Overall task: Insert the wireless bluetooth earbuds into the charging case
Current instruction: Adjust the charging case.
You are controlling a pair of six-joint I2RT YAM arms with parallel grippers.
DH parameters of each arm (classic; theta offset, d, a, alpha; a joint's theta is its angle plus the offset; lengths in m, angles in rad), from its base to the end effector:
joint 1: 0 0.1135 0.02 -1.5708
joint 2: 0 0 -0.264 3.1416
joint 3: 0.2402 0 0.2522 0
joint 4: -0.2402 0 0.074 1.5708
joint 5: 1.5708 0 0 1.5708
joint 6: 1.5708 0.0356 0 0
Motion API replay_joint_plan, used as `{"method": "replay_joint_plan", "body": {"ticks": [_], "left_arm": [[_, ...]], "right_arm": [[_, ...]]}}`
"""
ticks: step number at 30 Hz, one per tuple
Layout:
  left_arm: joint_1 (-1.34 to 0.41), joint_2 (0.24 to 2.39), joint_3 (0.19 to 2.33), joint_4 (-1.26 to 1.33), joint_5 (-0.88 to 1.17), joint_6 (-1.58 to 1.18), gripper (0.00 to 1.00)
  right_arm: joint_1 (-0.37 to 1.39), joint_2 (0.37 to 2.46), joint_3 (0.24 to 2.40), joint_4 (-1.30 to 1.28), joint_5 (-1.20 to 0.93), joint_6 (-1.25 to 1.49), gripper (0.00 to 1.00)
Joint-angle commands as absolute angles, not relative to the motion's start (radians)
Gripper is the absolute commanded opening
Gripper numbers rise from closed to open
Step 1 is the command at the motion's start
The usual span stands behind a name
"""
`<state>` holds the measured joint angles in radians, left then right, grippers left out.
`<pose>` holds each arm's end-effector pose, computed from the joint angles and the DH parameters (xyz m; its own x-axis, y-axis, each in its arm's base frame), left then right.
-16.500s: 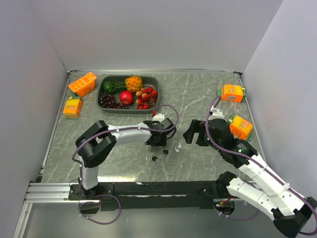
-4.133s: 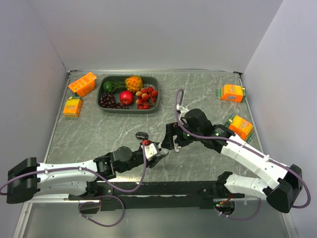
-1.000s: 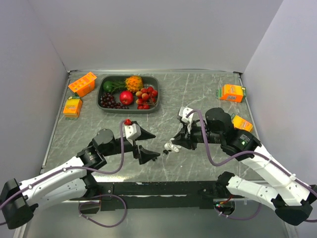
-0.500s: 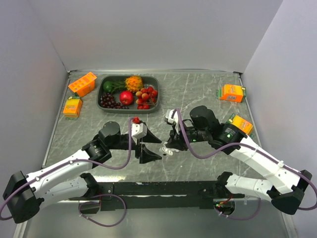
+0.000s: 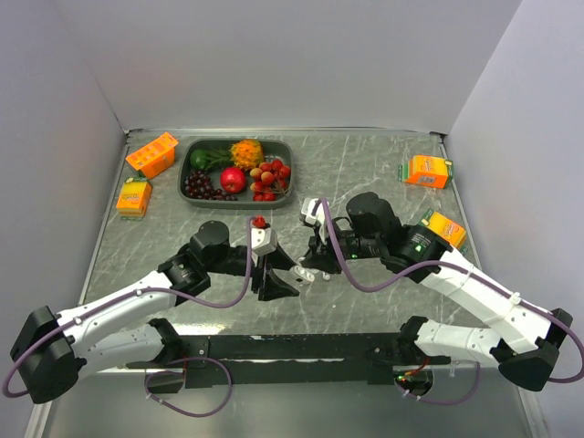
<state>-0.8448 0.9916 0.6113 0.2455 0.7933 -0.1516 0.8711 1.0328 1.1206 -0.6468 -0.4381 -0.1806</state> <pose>0.1293 -0.1838 0.2859 -0.2382 0.1088 -0.9651 0.9686 -0.0465 -0.2443 0.1260 0.1731 0.3651 -0.1699 -0.4545 -0.8744 -0.9707 0.2301 0.0690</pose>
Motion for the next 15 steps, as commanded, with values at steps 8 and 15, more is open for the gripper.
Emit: {"method": "replay_joint_plan", "body": {"ticks": [8,15], "left_arm": [[-0.841,1.006,0.66,0.305,0.825,-0.182,0.67],[-0.841,1.008,0.646,0.357,0.819,-0.21,0.65]], "right_arm": [[0.896,1.043,1.172,-0.604,-0.436,-0.183,0.0],[0.904,1.052,1.169,-0.597,-0.436,-0.178,0.0]]}}
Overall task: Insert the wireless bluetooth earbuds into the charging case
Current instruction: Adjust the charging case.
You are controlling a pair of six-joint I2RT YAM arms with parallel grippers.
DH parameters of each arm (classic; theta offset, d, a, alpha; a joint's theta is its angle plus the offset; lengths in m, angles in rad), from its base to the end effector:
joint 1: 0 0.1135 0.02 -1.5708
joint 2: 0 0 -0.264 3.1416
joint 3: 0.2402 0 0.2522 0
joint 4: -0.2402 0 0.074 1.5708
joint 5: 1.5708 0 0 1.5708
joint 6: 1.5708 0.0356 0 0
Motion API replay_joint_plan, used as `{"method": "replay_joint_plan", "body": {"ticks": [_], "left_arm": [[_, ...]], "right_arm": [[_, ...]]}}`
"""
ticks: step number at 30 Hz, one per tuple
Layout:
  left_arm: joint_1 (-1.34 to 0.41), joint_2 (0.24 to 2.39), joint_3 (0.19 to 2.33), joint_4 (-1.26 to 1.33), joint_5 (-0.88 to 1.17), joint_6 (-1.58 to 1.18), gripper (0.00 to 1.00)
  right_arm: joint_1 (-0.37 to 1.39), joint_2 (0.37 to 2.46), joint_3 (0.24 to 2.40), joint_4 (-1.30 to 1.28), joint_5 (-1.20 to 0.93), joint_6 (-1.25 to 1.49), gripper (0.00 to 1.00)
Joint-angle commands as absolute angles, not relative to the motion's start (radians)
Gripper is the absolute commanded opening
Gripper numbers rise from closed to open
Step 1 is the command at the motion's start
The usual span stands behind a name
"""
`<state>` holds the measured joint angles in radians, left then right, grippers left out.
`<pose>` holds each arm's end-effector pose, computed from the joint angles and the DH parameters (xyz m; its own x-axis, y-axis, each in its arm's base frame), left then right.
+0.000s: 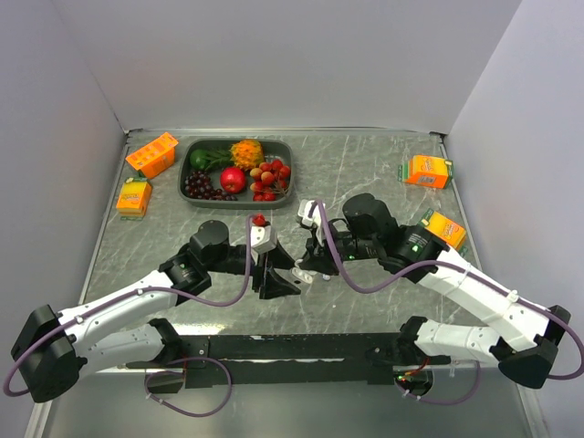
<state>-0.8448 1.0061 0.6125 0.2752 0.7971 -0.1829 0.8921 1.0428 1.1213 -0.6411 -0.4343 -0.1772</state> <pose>0.1311 -0.1860 0.2863 -0.2579 0.0991 -0.9611 0.9633 -0.0501 -0.2637 0.1242 0.1779 0.3639 -0.1658 -0.4602 -0.8722 -0.9740 0.2147 0.0718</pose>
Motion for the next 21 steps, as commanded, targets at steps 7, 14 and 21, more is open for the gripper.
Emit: {"method": "replay_joint_plan", "body": {"ticks": [7,14,21], "left_arm": [[-0.842,1.026,0.635,0.38,0.841,-0.225,0.59],[-0.842,1.016,0.626,0.347,0.812,-0.213,0.67],[-0.842,1.003,0.6,0.362,0.798,-0.219,0.68]], "right_arm": [[0.908,1.058,1.172,-0.591,-0.433,-0.17,0.0],[0.911,1.062,1.192,-0.595,-0.436,-0.169,0.0],[0.913,1.062,1.206,-0.606,-0.434,-0.169,0.0]]}}
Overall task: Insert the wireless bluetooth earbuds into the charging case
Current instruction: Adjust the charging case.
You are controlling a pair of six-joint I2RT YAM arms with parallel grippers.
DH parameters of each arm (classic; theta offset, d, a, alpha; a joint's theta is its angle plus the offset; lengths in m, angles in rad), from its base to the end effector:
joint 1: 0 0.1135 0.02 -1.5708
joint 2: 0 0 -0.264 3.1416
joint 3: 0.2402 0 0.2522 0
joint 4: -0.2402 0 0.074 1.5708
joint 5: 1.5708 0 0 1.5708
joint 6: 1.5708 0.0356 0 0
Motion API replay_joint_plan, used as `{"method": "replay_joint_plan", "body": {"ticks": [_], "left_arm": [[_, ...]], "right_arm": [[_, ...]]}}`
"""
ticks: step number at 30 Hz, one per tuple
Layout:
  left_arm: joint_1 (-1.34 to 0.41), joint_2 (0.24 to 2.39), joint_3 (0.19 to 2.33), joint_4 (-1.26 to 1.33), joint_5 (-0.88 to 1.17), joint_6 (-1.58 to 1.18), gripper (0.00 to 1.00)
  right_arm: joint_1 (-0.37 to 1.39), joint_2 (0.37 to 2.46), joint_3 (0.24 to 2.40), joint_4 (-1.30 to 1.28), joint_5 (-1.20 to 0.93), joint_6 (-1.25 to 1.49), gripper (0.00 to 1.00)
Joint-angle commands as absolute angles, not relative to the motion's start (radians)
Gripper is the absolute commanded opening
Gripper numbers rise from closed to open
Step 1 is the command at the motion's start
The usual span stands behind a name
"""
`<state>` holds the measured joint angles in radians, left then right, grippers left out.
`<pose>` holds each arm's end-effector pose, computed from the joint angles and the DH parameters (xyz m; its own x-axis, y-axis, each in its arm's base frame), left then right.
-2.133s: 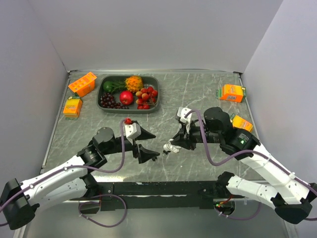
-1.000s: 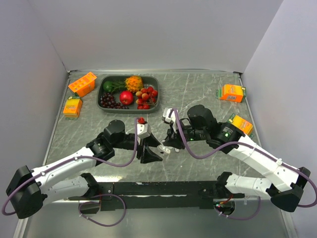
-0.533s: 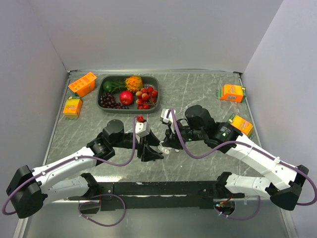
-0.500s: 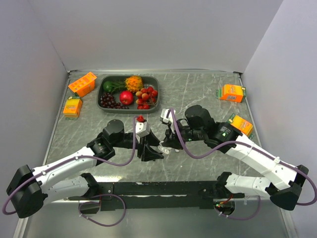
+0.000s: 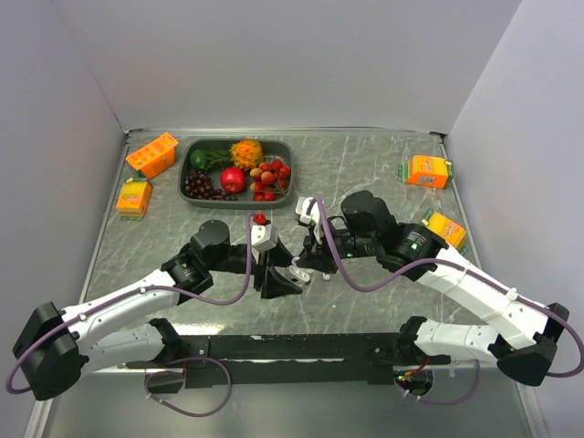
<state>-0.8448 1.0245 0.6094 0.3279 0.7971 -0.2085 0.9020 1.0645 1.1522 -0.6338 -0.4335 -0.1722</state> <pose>0.1334 -0.1887 0.2866 -0.2627 0.0780 -0.9617 0.9621 -0.0540 -0.2671 0.1257 0.1831 0.3704 -0.1571 -0.4496 -0.8793 -0.9759 0.2071 0.0685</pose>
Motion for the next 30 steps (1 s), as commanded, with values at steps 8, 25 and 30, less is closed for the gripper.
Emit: {"method": "replay_joint_plan", "body": {"ticks": [8,25,30], "left_arm": [[-0.842,1.002,0.601,0.374,0.81,-0.226,0.52],[-0.842,1.014,0.594,0.403,0.804,-0.244,0.01],[-0.842,1.012,0.597,0.39,0.776,-0.249,0.01]], "right_arm": [[0.919,1.063,1.195,-0.598,-0.436,-0.163,0.0],[0.925,1.031,1.186,-0.566,-0.434,-0.103,0.42],[0.923,1.009,1.2,-0.56,-0.398,-0.075,0.86]]}}
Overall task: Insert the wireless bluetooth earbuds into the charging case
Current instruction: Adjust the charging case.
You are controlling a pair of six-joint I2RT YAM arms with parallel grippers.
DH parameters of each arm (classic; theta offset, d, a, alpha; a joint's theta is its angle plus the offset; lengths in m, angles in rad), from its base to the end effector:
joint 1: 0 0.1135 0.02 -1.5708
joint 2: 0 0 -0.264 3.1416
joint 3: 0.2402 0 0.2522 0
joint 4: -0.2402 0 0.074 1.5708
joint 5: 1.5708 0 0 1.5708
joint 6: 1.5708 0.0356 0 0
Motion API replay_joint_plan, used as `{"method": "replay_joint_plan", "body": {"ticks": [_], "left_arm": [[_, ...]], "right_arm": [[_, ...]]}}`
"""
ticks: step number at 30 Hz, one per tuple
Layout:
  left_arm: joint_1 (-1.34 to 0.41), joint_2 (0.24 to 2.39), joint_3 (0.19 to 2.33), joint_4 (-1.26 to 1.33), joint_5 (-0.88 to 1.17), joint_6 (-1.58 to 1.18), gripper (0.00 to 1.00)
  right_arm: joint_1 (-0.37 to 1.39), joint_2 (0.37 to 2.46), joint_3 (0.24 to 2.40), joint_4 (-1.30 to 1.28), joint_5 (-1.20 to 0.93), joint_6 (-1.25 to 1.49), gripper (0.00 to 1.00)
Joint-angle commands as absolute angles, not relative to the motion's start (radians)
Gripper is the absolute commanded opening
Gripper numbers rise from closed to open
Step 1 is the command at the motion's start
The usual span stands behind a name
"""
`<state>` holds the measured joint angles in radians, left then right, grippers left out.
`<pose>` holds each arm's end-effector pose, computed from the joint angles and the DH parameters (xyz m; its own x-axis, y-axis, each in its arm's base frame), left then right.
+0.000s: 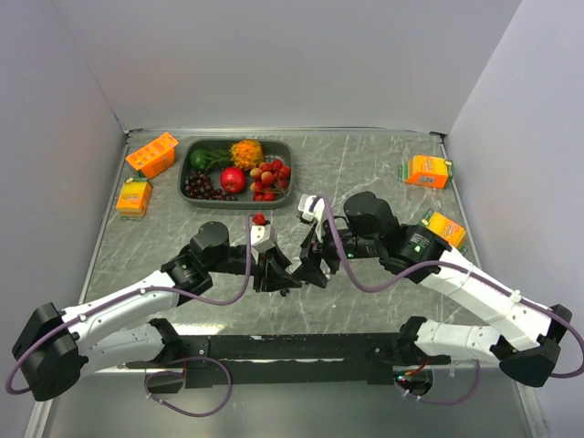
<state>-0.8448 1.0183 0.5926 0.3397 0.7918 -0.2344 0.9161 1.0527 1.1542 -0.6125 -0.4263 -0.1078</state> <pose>0.1324 -0.1873 0.2832 -0.2868 0.0773 -0.9549 0.9556 -0.0471 -0.2908 0.1221 0.1832 0.3753 -0.1947 -0.4145 -0.8890 -0.9684 0.2250 0.1072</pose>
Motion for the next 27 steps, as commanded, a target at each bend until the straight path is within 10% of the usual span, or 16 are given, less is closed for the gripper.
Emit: {"method": "replay_joint_plan", "body": {"ticks": [1,27], "left_arm": [[-0.842,1.008,0.595,0.39,0.769,-0.247,0.01],[-0.95,0.628,0.272,0.67,0.117,-0.382,0.09]], "right_arm": [[0.922,1.0,1.2,-0.557,-0.382,-0.071,0.94],[0.624,0.716,0.65,-0.287,-0.12,0.571,1.0]]}}
